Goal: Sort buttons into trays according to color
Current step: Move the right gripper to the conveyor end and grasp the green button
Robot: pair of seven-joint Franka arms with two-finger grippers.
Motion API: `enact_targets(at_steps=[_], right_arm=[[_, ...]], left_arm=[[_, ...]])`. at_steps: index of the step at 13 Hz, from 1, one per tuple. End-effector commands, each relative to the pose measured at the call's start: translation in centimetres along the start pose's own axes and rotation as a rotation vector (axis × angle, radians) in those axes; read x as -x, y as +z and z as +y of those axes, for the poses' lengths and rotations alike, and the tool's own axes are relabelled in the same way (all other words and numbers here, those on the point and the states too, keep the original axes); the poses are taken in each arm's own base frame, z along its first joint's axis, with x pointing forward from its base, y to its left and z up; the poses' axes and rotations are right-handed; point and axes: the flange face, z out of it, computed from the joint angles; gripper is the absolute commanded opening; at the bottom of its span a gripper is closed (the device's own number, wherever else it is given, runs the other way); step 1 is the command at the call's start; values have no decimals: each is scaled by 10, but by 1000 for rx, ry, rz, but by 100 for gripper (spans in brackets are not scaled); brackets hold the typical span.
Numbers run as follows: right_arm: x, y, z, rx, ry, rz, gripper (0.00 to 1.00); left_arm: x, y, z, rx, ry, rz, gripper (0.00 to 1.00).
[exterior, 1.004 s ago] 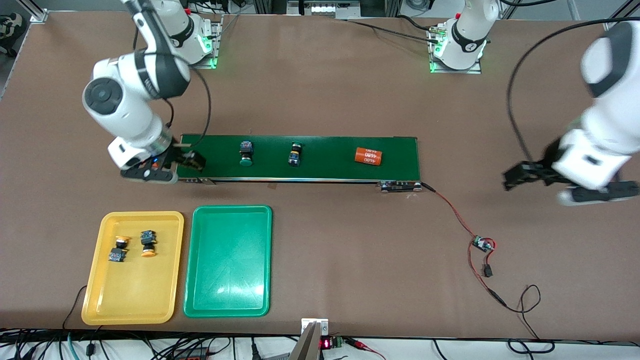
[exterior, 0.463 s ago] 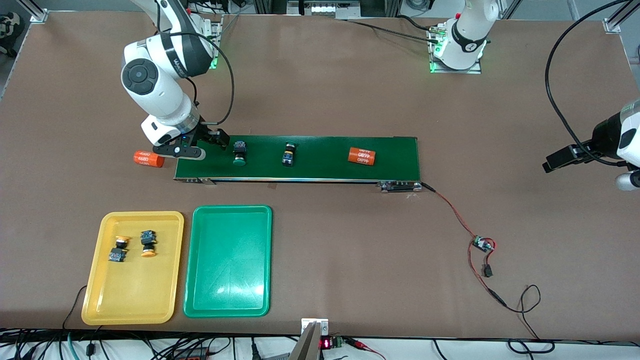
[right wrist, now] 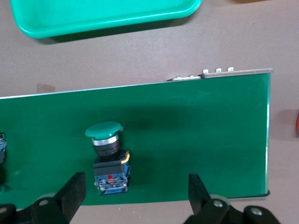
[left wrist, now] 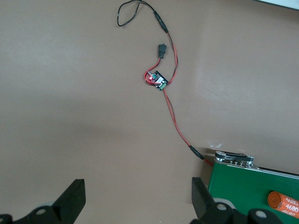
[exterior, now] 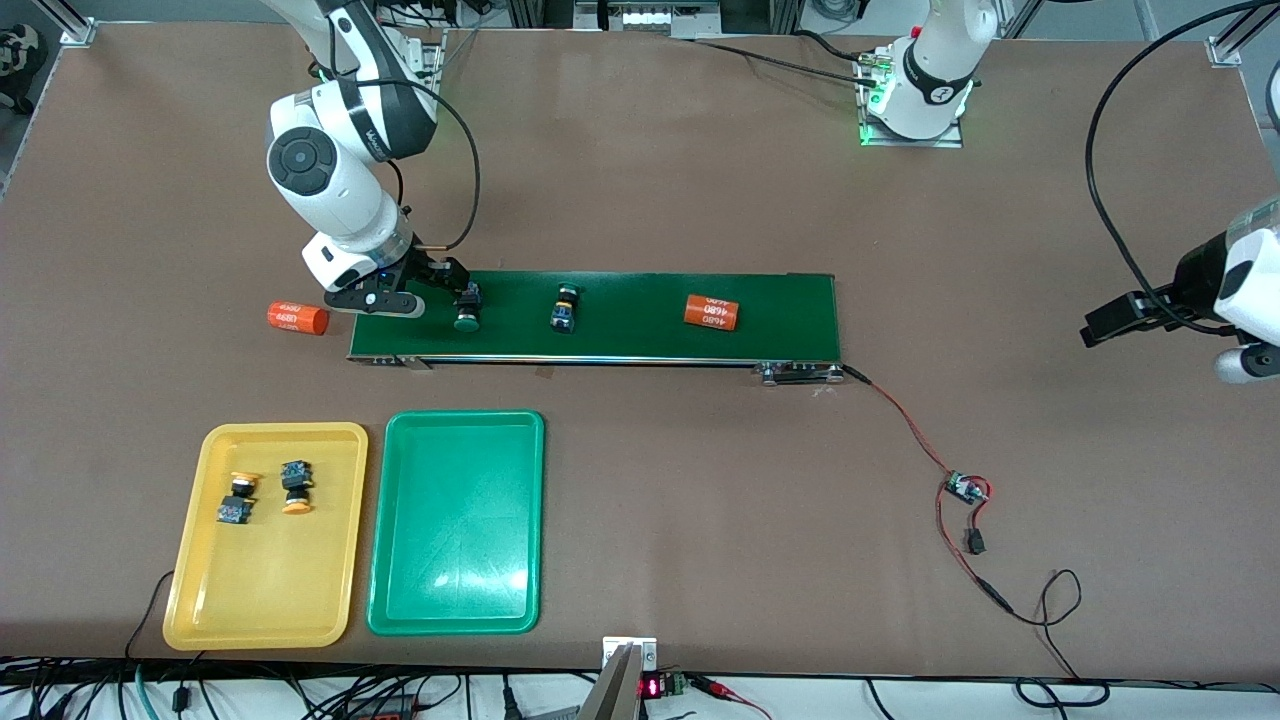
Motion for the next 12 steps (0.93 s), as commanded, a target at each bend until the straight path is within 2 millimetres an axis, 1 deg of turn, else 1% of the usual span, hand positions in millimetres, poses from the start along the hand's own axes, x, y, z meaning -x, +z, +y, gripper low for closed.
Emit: enact_targets(at_steps=[1, 3, 5, 8, 9, 10, 11, 12], right_arm=[[2, 5, -4, -17, 10, 4, 98], [0, 17, -5, -22, 12, -1, 97], [-1, 33, -5, -26, 3, -10, 97], [-2, 46, -1, -24, 1, -26, 96], [-3, 48, -1, -24, -2, -26, 92], [-3, 50, -1, -26, -13, -22, 84], [-3, 51, -2, -27, -42, -22, 69], [-5, 51, 1, -26, -51, -24, 39]], left_arm=[[4, -3, -1, -6, 22, 17, 100], [3, -3, 0, -3, 24, 29, 100], [4, 2, -2, -2, 20, 20, 100], [7, -2, 0, -1, 34, 35, 100], [7, -5, 1, -1, 45, 34, 100], [9, -5, 7, -15, 64, 30, 100], [10, -9, 9, -17, 65, 30, 100], [12, -16, 2, -20, 63, 8, 100]])
